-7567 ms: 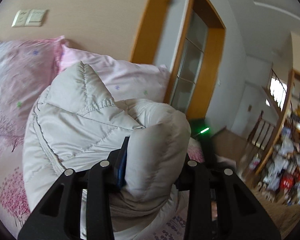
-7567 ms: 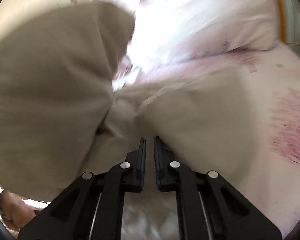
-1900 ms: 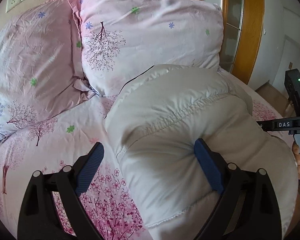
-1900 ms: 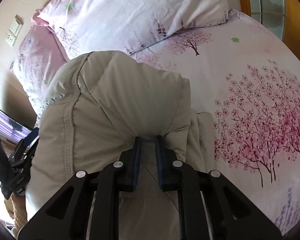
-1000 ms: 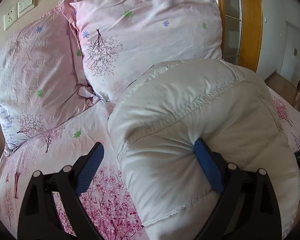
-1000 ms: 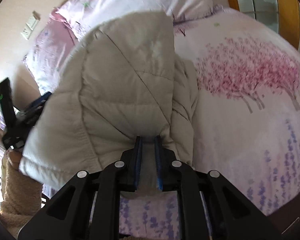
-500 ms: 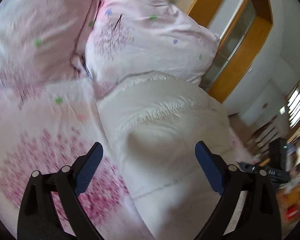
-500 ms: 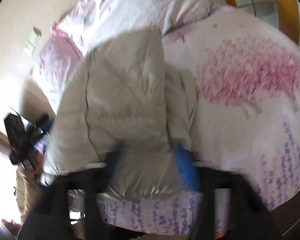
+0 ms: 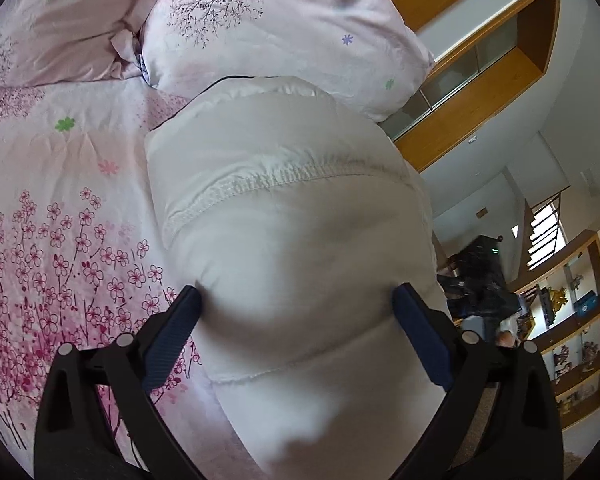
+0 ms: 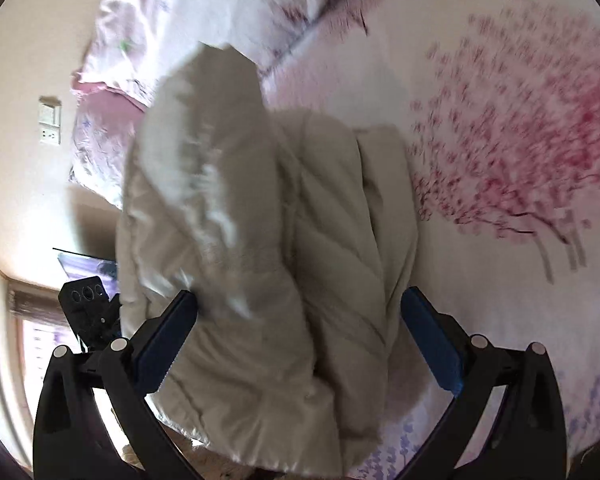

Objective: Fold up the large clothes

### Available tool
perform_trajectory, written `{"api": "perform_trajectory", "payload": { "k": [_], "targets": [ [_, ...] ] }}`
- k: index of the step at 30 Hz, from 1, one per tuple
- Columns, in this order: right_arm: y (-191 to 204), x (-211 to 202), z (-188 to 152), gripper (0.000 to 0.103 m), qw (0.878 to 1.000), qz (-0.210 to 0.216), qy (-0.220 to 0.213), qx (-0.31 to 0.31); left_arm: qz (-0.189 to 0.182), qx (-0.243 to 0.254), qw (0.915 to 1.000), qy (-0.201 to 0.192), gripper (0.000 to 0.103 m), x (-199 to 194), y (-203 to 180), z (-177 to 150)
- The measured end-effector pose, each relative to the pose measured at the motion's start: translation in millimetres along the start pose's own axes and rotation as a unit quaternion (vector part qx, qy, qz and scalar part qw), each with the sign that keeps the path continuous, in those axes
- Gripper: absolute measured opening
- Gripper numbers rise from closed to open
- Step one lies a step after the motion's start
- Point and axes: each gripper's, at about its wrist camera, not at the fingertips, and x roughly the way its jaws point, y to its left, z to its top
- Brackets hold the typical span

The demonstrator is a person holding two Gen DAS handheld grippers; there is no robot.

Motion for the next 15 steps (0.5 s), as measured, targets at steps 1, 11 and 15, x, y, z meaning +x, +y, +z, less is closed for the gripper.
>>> {"api": "perform_trajectory", "payload": {
  "k": [1, 11, 15],
  "targets": [
    [-2.0, 4.1, 2.6, 0.102, 1.0, 0.006, 0.009, 0.003, -0.001, -0.001, 1.0, 0.001, 0.097, 0.5, 0.9, -0.1],
    [-11.0, 35.6, 13.8, 0.102, 0.994, 0.075, 0.079, 0.004, -0.028, -0.026, 0.999, 0.025, 0.101, 16.8, 16.4, 4.4],
    [-6.5, 44.1, 17.4, 0.102, 0.992, 0.084, 0.097, -0.013, -0.037, -0.033, 0.9981, 0.035, 0.101, 17.8, 21.5, 6.3]
  ]
}}
